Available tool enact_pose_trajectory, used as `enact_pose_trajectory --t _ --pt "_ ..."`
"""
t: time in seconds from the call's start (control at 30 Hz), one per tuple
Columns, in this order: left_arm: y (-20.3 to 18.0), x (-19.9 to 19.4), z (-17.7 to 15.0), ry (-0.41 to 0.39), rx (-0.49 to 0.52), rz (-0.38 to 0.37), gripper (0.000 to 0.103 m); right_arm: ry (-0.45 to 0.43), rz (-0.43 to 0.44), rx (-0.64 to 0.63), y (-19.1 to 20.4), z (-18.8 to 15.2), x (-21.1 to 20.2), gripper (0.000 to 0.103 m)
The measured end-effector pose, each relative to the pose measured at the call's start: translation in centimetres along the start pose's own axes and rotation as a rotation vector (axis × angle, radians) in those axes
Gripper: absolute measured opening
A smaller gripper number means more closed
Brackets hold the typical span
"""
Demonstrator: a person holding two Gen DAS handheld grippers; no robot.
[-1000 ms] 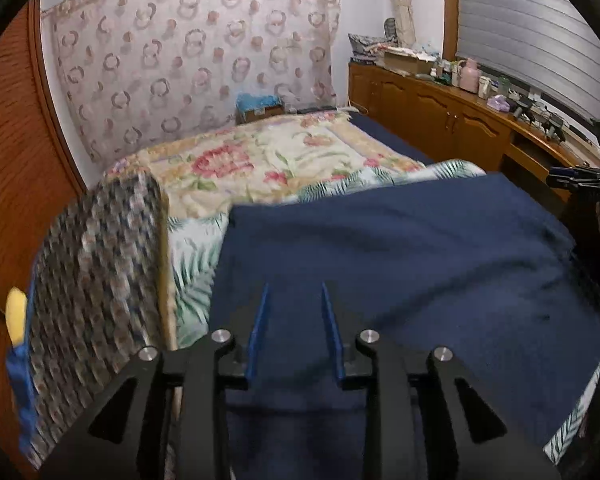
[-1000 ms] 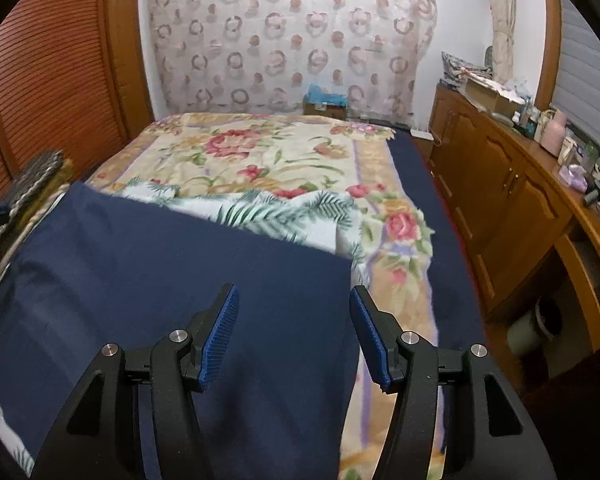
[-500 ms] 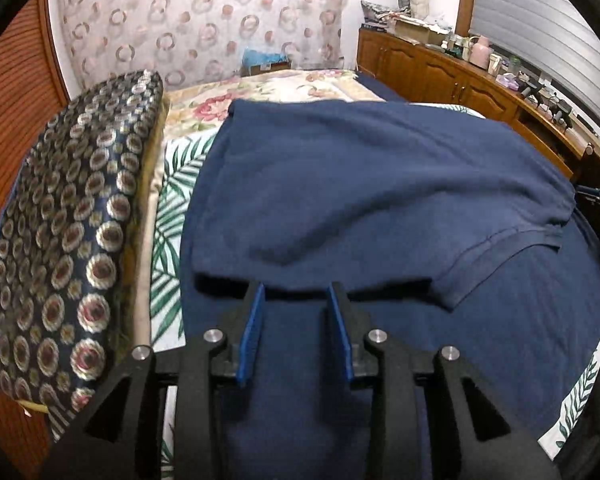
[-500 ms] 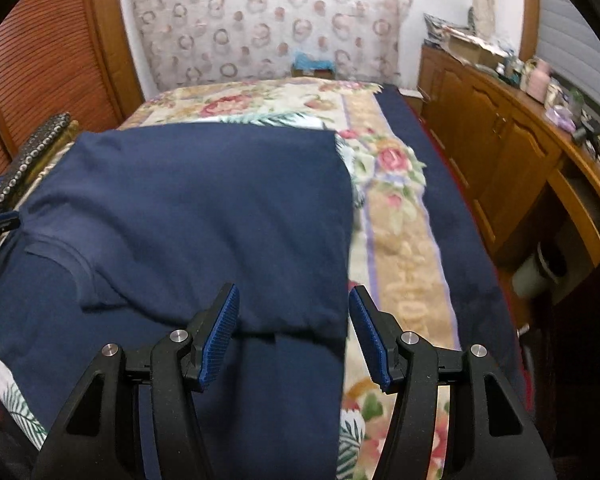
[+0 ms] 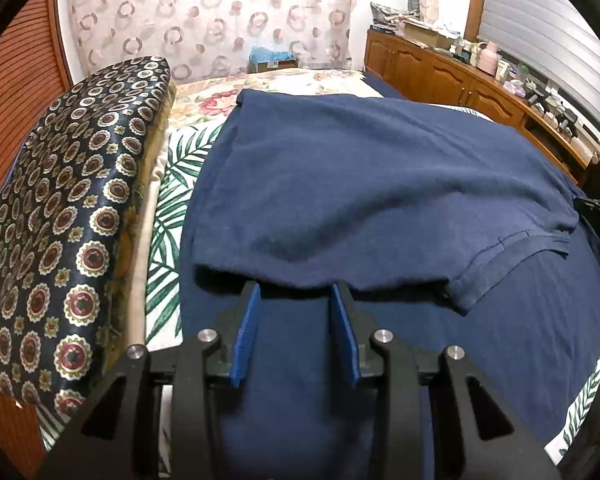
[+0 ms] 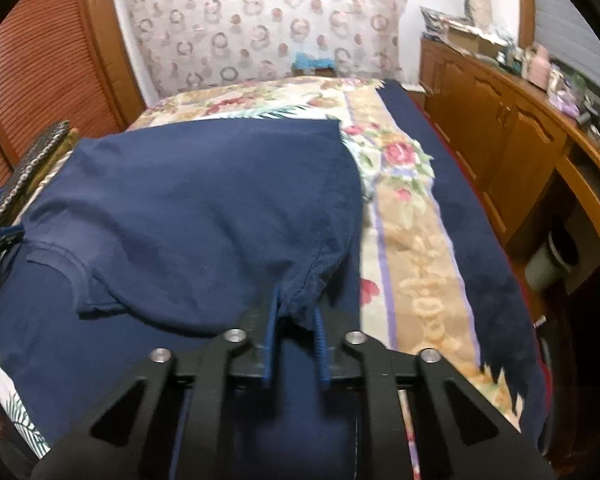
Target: Fold small clothes
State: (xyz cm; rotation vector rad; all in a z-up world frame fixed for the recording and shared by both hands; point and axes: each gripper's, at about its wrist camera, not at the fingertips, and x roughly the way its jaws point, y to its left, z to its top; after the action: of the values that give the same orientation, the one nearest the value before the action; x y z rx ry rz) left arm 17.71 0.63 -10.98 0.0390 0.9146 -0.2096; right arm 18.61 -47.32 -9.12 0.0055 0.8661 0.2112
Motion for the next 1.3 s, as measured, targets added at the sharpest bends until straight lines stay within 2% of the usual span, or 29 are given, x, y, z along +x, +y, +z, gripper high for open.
enact_pose_trajectory --t 0.33,0.6,0.77,0.87,1.0,1.3 --pt "1.2 0.7 1.2 -0.004 -0.082 -0.017 0.035 0.003 -0.003 -0.015 0.3 0.1 0.6 0.009" --pt "2.3 1.3 2.2 -0.019 -0.189 -0.041 0.035 -0.002 -0.004 -0.019 0.3 0.1 0.5 0.009" --pt "2.2 1.3 2.1 -0.025 -0.188 -0.029 0.035 -0.028 0.001 -0.034 0.4 0.3 -0.1 0.007" --pt "1.6 0.7 1.7 -0.032 -0.185 -0.057 0.035 -0.027 -0.003 -0.043 0.6 0.2 -0.2 0.007" --pt "1.2 0.0 1.8 -0.043 -0.167 -0.054 0.035 -0.018 -0.008 -0.046 0.7 0.2 0.1 0.007" --pt "2.5 1.9 3.3 -0.022 -0.245 -0.046 0.035 -0.026 -0.012 -0.056 0.9 0.2 0.2 0.007"
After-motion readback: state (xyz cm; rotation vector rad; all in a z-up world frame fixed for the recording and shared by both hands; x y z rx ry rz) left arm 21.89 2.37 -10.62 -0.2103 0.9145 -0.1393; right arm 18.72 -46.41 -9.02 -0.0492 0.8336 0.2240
